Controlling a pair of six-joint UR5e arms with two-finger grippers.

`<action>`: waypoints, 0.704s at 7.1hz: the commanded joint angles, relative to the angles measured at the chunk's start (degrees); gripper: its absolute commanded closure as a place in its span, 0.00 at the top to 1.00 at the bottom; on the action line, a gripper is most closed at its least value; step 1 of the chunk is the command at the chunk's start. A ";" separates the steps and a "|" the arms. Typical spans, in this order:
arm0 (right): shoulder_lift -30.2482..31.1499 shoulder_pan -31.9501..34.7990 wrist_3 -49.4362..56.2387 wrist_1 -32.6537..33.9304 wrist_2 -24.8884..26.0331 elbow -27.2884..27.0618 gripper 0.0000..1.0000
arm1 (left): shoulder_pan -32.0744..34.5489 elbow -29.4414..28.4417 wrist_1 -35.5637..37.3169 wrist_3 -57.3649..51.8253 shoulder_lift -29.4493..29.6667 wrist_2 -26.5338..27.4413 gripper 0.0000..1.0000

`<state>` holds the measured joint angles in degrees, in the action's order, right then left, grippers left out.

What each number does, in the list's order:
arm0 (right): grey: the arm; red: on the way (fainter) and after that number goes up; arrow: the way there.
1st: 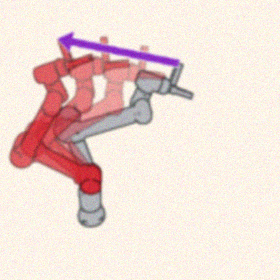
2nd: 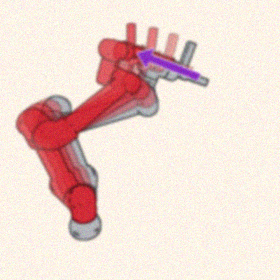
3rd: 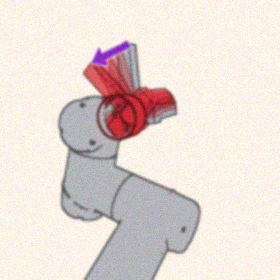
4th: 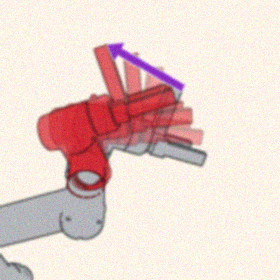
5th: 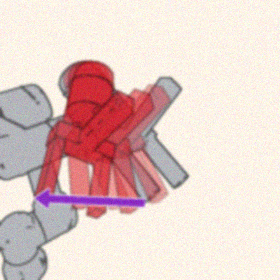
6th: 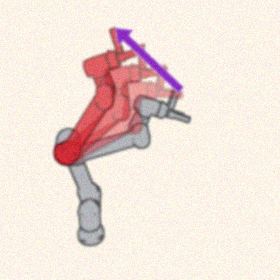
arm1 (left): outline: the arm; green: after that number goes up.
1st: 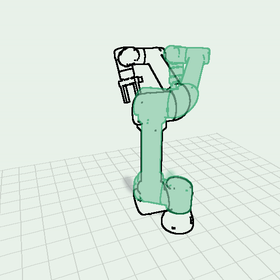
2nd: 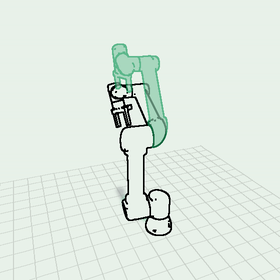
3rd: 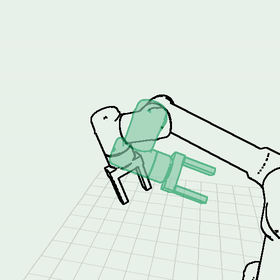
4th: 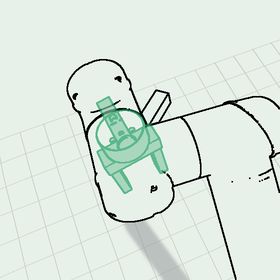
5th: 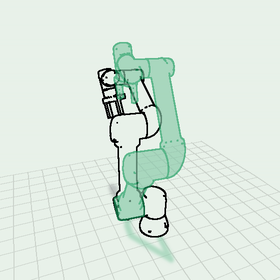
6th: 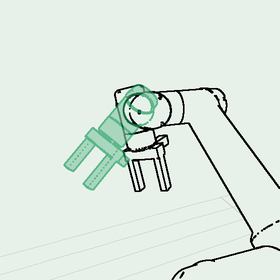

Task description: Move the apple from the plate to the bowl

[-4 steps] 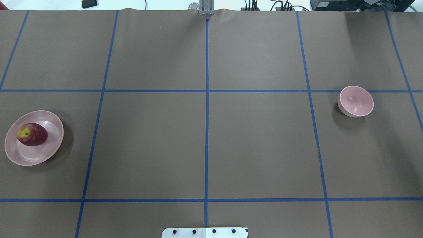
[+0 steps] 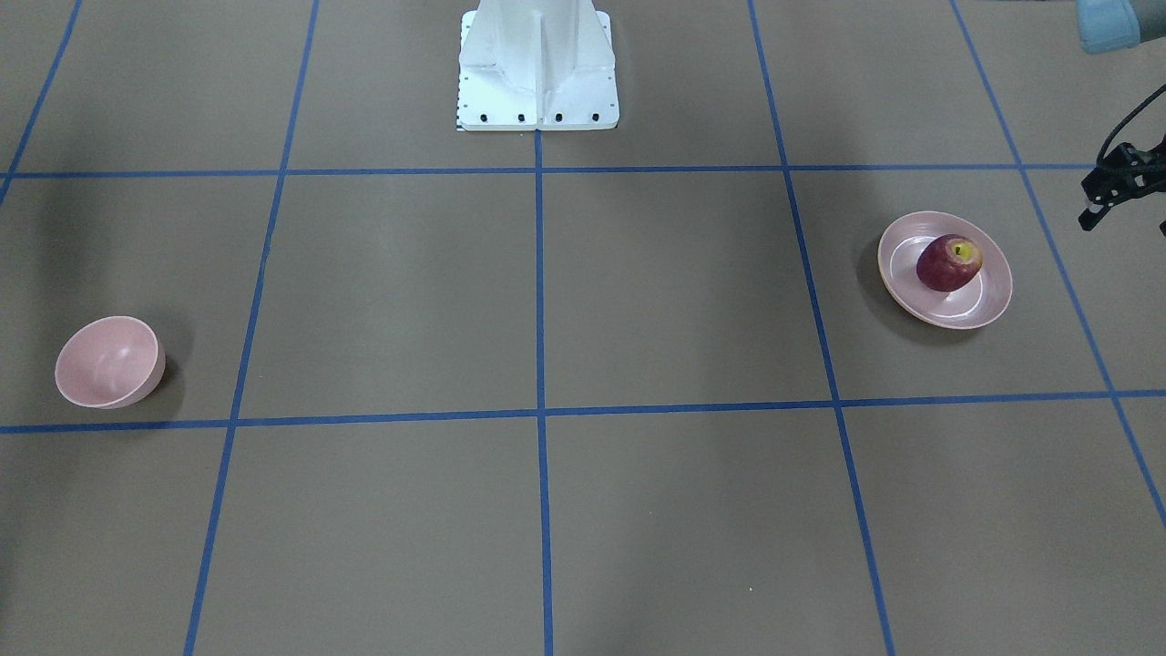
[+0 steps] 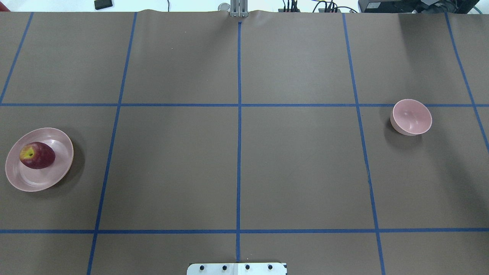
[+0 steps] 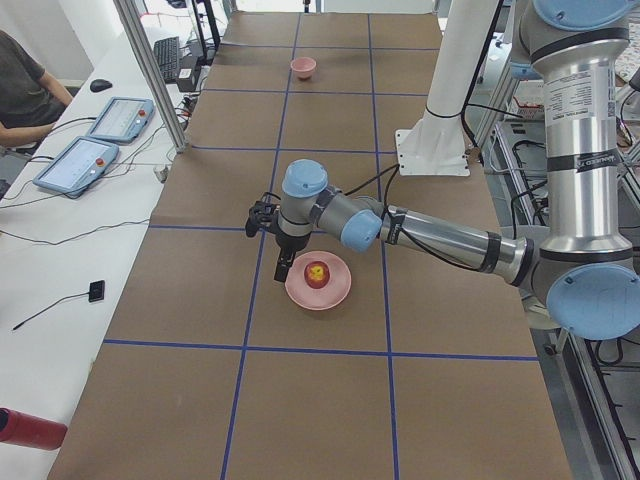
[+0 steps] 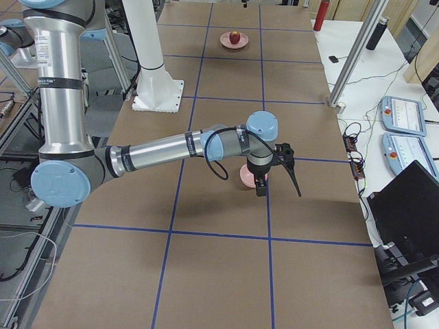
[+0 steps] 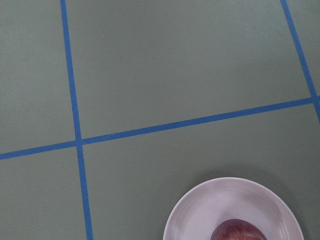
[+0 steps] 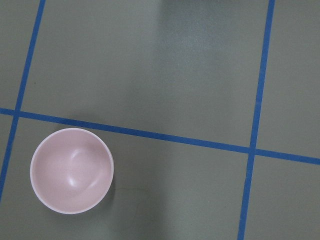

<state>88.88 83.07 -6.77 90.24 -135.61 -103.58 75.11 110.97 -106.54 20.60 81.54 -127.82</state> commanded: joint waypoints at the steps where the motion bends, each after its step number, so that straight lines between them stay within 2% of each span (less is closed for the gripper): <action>1: -0.28 -0.10 0.01 0.02 -0.09 0.14 1.00 | 0.04 -0.06 -0.42 0.15 -0.50 -0.33 0.98; 5: -0.29 -1.15 -0.69 -0.33 -0.62 0.66 1.00 | -0.22 0.57 -0.24 0.32 -1.65 -0.15 0.98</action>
<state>88.60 82.57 -7.00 90.13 -136.26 -103.25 74.96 111.84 -106.79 20.88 79.96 -128.06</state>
